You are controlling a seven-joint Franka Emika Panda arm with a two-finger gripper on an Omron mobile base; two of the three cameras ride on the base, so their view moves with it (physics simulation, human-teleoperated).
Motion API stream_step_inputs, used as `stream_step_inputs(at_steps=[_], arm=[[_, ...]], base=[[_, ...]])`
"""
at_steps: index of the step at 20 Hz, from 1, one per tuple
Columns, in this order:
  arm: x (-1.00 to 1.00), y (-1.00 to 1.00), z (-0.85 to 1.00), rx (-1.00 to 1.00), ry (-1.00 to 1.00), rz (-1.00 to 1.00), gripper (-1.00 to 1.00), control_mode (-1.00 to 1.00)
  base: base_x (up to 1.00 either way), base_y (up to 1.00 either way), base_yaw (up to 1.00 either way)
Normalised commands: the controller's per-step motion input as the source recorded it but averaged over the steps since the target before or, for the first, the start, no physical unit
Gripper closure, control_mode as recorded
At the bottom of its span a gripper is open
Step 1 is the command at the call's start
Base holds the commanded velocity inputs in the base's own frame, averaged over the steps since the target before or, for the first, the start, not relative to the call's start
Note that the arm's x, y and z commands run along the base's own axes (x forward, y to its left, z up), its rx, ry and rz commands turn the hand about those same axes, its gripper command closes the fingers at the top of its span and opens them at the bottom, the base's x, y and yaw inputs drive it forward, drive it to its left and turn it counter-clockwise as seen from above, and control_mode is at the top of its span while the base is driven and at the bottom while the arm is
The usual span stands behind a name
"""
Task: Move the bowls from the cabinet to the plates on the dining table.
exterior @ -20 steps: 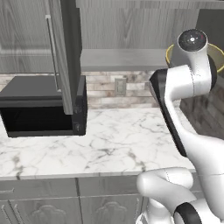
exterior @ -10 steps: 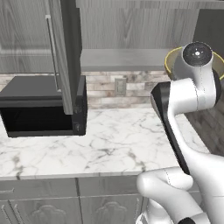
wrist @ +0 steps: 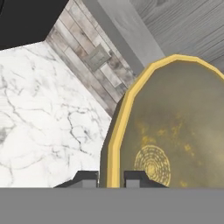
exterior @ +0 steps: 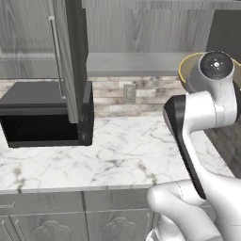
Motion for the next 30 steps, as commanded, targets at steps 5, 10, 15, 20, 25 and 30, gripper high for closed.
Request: stream_step_inputs(at_steps=[5,10,15,20,25,30], arm=[[-0.20,0.04,0.00,0.00,0.00,0.02,1.00,-1.00],[-0.18,0.01,0.00,0.00,0.01,0.02,1.00,-1.00],[-0.08,0.04,0.00,0.00,0.01,0.01,1.00,1.00],[0.00,0.00,0.00,0.00,0.00,0.00,1.00,1.00],[0.00,0.00,0.00,0.00,0.00,0.00,1.00,1.00],[0.00,0.00,0.00,0.00,0.00,0.00,1.00,1.00]], base=[[0.00,0.00,0.00],[0.00,0.00,0.00],[-0.14,0.06,0.02],[-0.35,0.13,0.04],[-0.45,0.12,0.03],[-0.42,0.17,0.04]])
